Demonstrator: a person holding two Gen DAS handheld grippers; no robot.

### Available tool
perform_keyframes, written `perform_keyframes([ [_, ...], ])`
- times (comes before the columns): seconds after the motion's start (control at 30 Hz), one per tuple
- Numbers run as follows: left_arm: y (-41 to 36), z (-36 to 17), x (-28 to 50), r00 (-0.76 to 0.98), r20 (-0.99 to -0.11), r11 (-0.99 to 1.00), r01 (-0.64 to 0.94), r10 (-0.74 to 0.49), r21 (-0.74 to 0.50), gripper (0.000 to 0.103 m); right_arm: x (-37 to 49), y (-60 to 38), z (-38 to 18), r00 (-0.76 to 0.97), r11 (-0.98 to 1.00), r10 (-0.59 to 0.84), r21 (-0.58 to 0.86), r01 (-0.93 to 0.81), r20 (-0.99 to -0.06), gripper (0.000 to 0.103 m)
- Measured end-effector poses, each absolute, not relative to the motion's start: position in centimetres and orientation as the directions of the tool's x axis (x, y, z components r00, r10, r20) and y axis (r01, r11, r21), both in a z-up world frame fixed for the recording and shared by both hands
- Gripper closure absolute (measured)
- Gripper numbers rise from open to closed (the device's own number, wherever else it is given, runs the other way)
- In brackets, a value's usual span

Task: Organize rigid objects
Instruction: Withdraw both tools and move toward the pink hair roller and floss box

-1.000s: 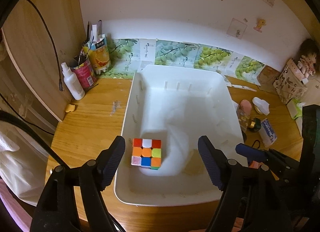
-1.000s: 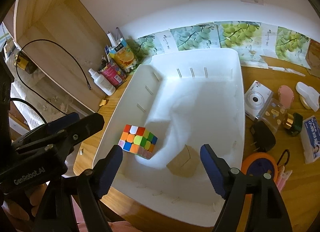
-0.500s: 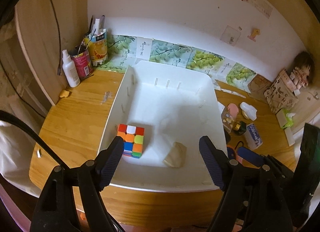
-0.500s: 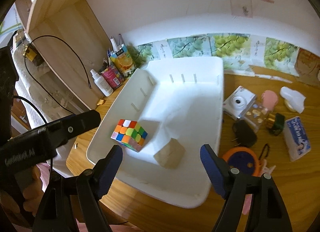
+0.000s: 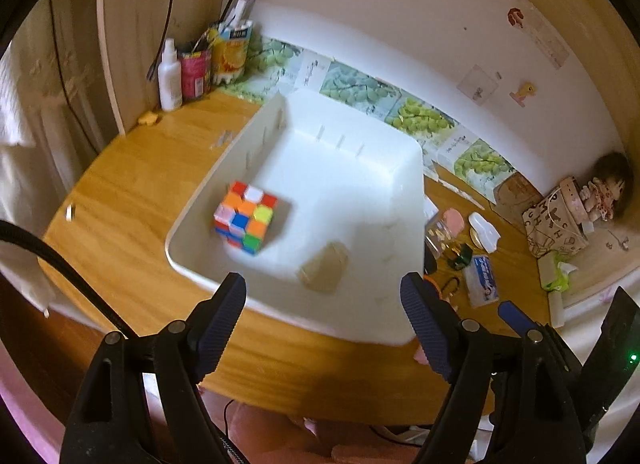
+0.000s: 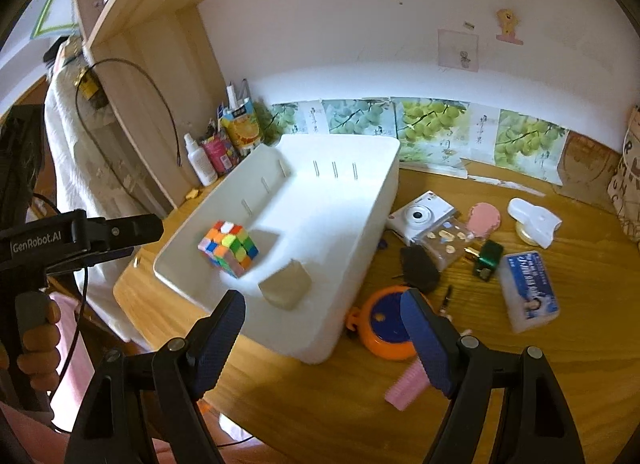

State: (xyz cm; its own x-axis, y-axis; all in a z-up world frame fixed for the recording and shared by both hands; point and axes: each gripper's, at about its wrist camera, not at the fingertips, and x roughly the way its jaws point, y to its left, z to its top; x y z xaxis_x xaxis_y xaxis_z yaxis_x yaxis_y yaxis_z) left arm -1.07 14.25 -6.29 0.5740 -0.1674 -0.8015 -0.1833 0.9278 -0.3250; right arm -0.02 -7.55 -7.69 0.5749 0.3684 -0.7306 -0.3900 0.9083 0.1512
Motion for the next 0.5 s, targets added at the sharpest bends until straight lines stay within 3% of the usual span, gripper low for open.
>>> perform_keyframes([
  [0.5, 7.1, -7.0, -4.2, 0.557, -0.816, 0.920, -0.221, -0.153, -0.323, 0.021, -0.9, -11.6, -7.4, 0.486, 0.822, 0.424, 0.099, -0.561, -0.764, 0.022],
])
